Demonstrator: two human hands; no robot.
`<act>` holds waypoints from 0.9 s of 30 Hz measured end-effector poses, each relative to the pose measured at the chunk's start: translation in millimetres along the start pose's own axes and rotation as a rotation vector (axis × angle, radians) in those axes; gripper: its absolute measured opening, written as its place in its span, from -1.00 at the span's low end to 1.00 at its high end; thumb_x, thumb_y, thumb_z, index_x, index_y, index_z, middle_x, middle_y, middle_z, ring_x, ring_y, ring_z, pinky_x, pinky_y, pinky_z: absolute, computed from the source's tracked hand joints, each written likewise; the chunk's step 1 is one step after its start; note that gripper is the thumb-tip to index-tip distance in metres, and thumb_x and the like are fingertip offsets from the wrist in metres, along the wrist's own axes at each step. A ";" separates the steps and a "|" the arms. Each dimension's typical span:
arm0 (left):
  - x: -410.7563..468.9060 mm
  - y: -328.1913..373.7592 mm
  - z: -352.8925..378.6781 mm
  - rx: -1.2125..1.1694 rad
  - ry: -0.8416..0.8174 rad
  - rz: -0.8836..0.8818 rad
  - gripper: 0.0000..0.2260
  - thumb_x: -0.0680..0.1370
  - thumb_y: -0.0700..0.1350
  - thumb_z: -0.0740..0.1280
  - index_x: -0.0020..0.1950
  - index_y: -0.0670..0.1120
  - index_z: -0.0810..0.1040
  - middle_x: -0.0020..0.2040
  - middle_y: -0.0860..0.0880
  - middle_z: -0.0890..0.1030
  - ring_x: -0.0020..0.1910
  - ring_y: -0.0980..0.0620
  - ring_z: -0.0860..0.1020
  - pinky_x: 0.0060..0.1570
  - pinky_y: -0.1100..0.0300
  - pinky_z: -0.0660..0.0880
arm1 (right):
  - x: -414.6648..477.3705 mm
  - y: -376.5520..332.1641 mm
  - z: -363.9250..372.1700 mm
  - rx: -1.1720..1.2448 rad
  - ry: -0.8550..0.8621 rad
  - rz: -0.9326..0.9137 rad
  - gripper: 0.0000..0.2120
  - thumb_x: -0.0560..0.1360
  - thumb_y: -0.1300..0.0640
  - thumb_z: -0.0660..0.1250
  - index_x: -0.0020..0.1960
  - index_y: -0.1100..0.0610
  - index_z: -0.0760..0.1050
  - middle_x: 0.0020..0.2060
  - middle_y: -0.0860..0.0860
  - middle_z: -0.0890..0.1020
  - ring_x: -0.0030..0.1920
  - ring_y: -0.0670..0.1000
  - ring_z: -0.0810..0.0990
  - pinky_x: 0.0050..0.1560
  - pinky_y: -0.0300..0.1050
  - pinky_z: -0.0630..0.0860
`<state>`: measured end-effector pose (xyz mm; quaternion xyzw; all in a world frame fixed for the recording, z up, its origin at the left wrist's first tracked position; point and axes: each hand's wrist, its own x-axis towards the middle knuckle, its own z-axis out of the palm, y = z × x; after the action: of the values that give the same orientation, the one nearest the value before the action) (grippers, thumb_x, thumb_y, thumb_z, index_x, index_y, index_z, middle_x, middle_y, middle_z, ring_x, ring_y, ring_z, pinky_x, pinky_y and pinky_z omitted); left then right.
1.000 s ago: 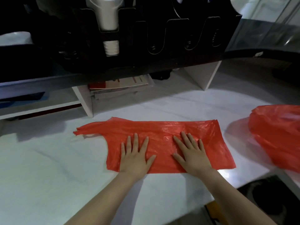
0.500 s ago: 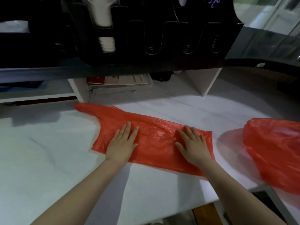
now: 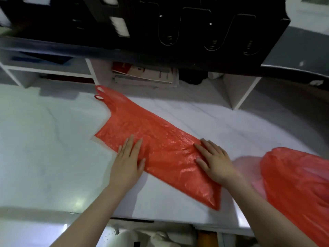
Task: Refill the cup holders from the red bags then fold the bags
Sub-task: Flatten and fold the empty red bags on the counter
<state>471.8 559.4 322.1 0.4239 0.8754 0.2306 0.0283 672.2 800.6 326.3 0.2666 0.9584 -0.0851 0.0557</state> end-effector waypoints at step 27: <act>-118.3 24.6 11.6 0.130 -0.251 0.314 -0.34 0.55 0.17 0.17 0.50 0.20 -0.18 0.54 0.10 -0.18 0.52 0.12 -0.15 0.41 0.26 -0.34 | -115.9 -30.6 25.0 0.706 0.384 0.253 -0.78 0.50 0.17 0.37 0.12 -0.03 0.54 -0.19 -0.17 0.59 -0.26 -0.18 0.54 -0.32 -0.33 0.43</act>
<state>568.1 487.7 304.9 0.5815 0.8012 0.1206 0.0734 756.5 711.8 323.5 0.3959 0.8231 -0.3494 -0.2088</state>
